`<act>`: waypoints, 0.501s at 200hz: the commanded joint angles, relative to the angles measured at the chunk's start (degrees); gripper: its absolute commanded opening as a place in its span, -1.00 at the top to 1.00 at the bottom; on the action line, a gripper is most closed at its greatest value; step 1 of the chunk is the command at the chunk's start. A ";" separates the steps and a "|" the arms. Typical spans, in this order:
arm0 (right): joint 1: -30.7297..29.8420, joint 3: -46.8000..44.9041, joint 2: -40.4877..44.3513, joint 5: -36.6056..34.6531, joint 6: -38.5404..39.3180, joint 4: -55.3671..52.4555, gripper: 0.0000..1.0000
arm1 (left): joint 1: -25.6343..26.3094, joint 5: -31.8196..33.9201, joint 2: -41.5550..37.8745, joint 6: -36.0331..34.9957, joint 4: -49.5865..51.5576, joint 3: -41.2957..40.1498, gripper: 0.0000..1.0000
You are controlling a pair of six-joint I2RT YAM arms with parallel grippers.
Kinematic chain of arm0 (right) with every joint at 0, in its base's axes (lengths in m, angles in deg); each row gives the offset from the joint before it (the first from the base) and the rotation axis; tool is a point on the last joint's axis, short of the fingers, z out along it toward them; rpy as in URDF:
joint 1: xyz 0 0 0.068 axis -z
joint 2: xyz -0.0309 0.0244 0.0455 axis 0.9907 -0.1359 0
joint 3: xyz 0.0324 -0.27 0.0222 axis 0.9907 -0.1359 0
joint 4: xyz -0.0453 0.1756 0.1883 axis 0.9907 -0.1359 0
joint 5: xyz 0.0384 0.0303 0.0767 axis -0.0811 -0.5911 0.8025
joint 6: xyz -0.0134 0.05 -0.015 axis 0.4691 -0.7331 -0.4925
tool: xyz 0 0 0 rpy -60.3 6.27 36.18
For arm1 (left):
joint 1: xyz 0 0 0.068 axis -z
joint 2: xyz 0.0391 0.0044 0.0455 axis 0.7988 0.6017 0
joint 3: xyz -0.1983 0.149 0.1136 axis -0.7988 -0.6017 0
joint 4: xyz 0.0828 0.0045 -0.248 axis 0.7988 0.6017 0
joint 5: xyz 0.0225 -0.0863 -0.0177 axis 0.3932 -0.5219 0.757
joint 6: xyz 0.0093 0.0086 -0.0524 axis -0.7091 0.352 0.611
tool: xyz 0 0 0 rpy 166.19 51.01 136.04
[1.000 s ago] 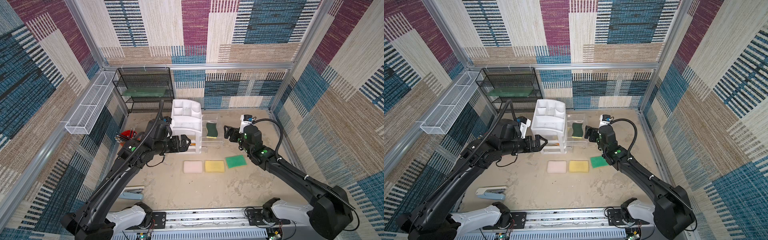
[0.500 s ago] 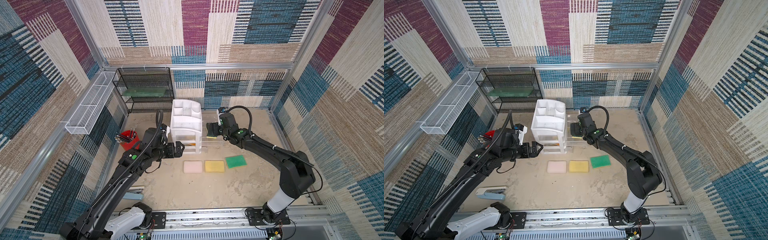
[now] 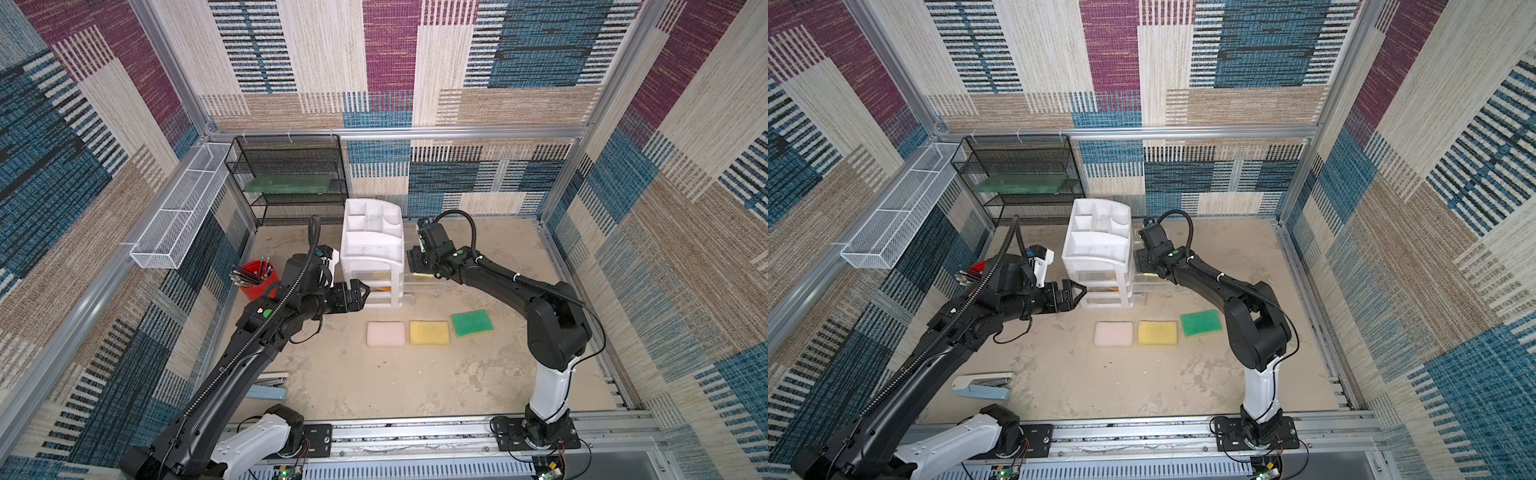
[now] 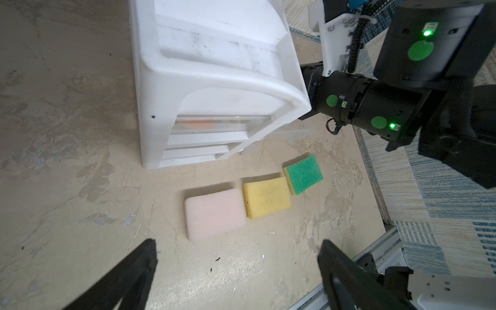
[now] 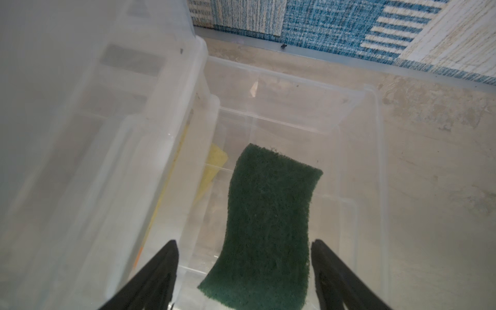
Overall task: Take the sponge out of the drawer
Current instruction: Pick up the sponge from the drawer.
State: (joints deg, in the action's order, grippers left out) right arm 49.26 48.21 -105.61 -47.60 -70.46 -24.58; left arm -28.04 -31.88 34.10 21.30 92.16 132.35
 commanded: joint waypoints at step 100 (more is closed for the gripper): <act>-0.41 8.23 -10.09 -8.21 -0.57 -2.67 -0.10 | -0.80 -2.95 -1.51 0.82 -1.54 -0.24 -0.90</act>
State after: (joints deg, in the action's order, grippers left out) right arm 49.02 55.43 -114.53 -53.72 -70.11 -26.48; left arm -28.63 -33.74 32.97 21.43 92.01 132.30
